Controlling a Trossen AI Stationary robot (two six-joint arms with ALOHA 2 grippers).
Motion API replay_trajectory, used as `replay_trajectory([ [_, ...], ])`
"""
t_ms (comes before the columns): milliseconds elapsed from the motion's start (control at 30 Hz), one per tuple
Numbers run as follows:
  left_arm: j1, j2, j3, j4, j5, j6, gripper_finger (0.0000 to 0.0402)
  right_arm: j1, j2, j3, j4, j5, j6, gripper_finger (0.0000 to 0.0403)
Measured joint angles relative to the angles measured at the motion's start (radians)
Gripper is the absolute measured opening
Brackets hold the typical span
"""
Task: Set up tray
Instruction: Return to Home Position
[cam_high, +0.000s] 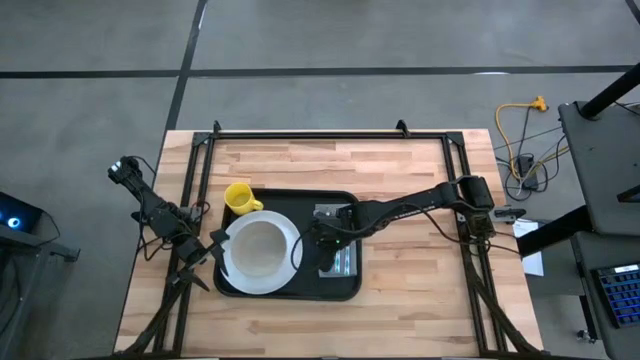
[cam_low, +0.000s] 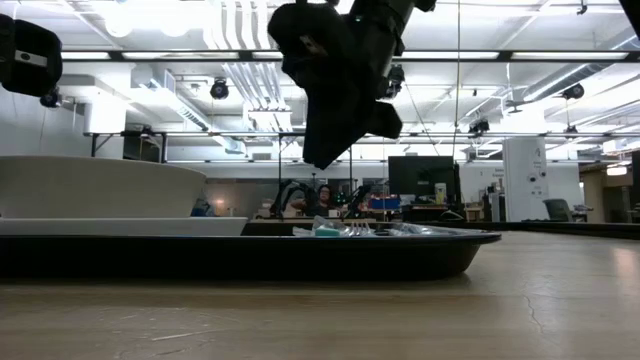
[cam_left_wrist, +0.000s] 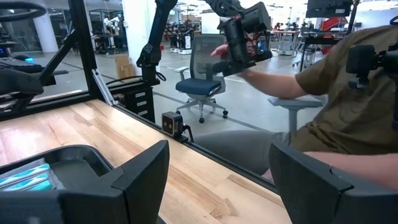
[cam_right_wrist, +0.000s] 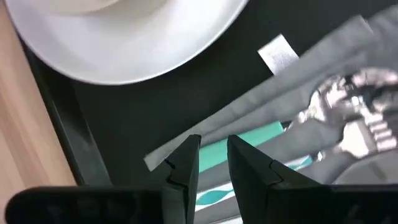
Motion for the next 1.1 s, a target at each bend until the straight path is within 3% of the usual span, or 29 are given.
replay_trajectory([
  [233, 0.0, 0.0, 0.0, 0.0, 0.0, 0.0, 0.0255, 0.0, 0.0, 0.0, 0.03, 0.001, -0.34, 0.0083],
  [467, 0.0, 0.0, 0.0, 0.0, 0.0, 0.0, 0.0255, 0.0, 0.003, -0.001, 0.173, 0.0, -0.623, 0.0086],
  [633, 0.0, 0.0, 0.0, 0.0, 0.0, 0.0, 0.0255, 0.0, -0.002, -0.001, 0.186, 0.0, -0.744, 0.0078],
  [833, 0.0, 0.0, 0.0, 0.0, 0.0, 0.0, 0.0255, -0.003, -0.008, -0.018, 0.172, 0.0, -0.772, 0.0069],
  [967, 0.0, 0.0, 0.0, 0.0, 0.0, 0.0, 0.0255, -0.006, -0.085, -0.119, 0.216, -0.001, -0.813, 0.0068],
  [1100, 0.0, 0.0, 0.0, 0.0, 0.0, 0.0, 0.0255, -0.021, -0.272, -0.369, 0.387, -0.004, -0.816, 0.0072],
])
